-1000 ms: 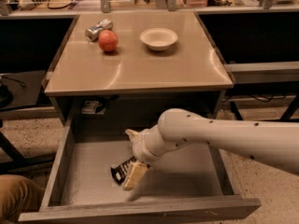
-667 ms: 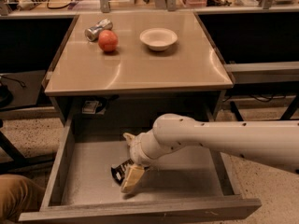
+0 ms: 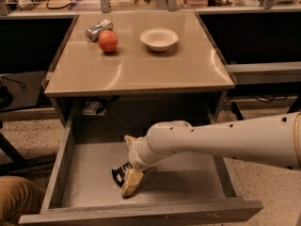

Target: Pick rxbar chocolate from top drawer and place on counter

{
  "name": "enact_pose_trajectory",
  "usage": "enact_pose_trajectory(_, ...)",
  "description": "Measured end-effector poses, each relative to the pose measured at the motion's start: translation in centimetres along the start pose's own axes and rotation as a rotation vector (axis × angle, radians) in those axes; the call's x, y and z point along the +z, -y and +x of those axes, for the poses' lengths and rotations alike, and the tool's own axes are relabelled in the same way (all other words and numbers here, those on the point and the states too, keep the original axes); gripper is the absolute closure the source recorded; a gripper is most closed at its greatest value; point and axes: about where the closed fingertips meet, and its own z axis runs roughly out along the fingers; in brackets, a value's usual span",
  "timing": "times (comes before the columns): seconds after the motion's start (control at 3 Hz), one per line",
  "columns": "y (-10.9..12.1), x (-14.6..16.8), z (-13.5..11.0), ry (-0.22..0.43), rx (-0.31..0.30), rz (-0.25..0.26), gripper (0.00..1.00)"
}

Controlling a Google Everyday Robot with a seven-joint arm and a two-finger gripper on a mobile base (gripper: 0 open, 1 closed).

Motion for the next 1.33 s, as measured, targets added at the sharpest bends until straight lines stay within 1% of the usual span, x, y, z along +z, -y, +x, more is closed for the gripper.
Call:
enact_pose_trajectory(0.33,0.06,-0.26,-0.17,-0.001,0.0,0.0,0.0)
enact_pose_trajectory(0.67,0.06,-0.26,-0.18,-0.001,0.0,0.0,0.18)
enact_pose_trajectory(1.0,0.06,-0.26,-0.18,-0.001,0.0,0.0,0.4)
enact_pose_trajectory(1.33,0.11,-0.72,-0.48,-0.001,0.0,0.0,0.64)
